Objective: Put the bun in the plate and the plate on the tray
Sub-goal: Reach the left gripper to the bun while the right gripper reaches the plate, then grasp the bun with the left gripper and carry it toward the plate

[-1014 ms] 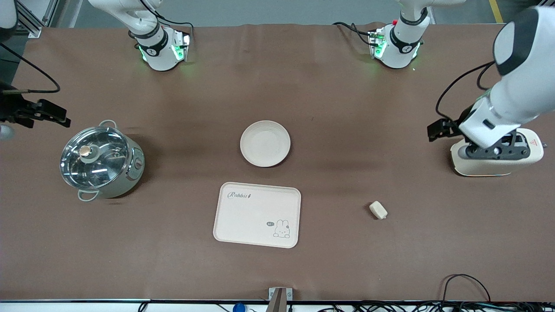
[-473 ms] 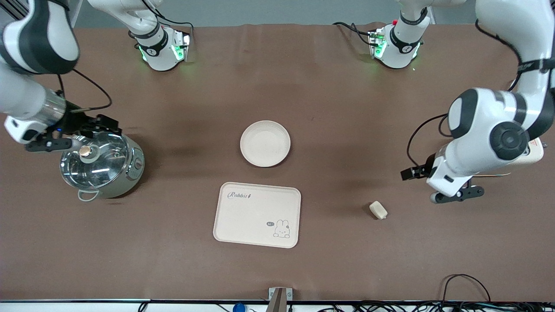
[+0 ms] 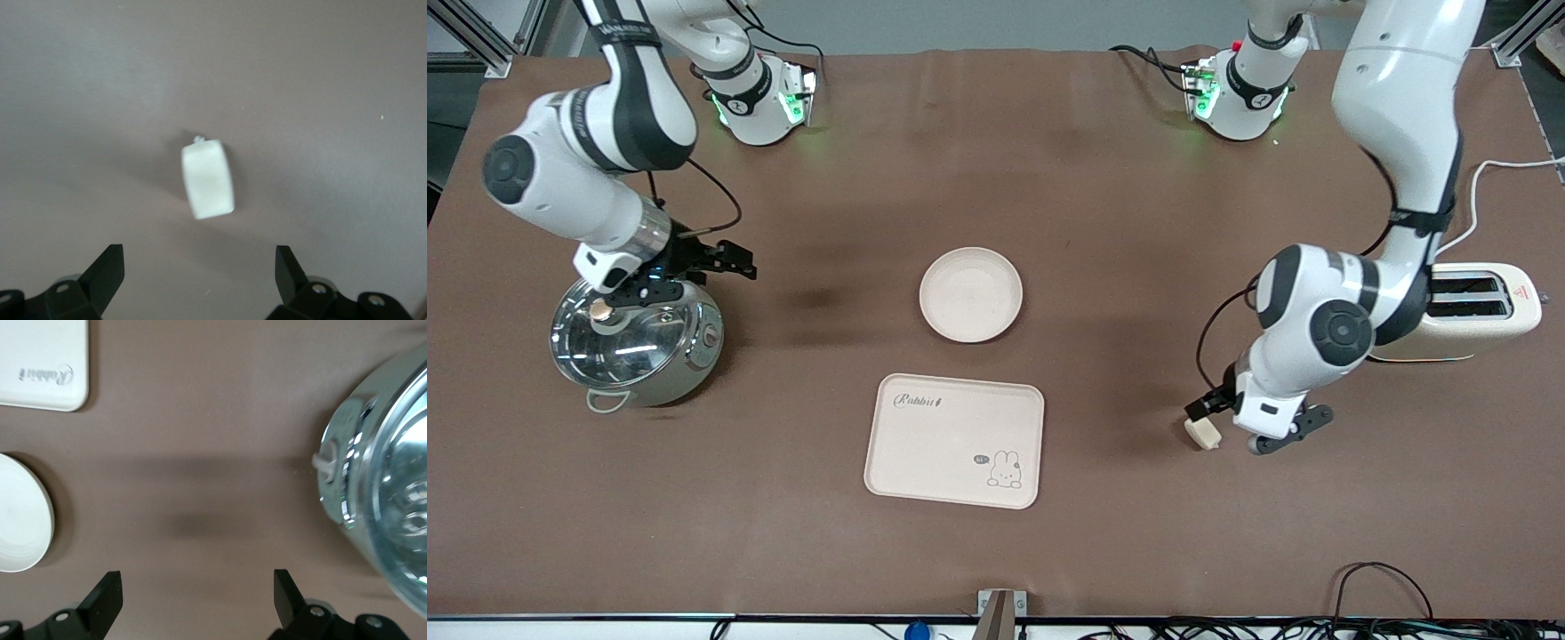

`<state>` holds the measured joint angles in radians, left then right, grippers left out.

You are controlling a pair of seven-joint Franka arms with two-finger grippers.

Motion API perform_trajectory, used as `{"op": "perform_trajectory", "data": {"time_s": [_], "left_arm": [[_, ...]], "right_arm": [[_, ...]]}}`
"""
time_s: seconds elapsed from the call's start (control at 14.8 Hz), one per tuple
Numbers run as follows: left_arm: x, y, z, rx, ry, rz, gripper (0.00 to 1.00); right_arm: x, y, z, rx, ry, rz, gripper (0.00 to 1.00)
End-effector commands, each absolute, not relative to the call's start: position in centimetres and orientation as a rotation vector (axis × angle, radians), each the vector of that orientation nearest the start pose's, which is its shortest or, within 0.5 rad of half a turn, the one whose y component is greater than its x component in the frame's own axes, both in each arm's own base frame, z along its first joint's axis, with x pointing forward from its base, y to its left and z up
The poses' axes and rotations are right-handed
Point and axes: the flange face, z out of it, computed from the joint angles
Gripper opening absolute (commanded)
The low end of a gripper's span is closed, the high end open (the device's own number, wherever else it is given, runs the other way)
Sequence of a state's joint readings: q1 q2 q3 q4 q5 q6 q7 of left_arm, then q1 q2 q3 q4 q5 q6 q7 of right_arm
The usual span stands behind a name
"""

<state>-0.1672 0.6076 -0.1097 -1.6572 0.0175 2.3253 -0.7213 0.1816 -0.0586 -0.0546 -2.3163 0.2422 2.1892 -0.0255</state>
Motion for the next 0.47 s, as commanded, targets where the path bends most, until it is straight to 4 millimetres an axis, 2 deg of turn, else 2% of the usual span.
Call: {"op": "perform_trajectory", "data": {"time_s": [0.0,0.27,0.41], "left_arm": [[67.6,-17.6,23.5,-3.144,-0.801,-0.098,1.0],[67.9,-17.3,20.4,-3.157,-0.823,-0.142,0.92],[67.9,-17.2,19.8,-3.156,-0.816,-0.145,0.74]], "right_arm": [[47.4,11.1,35.5,-2.907,0.074,0.113,1.0],[46.9,13.5,32.0,-2.856,0.137,0.096,1.0],[46.7,15.2,30.8,-2.821,0.173,0.093,1.0]]}}
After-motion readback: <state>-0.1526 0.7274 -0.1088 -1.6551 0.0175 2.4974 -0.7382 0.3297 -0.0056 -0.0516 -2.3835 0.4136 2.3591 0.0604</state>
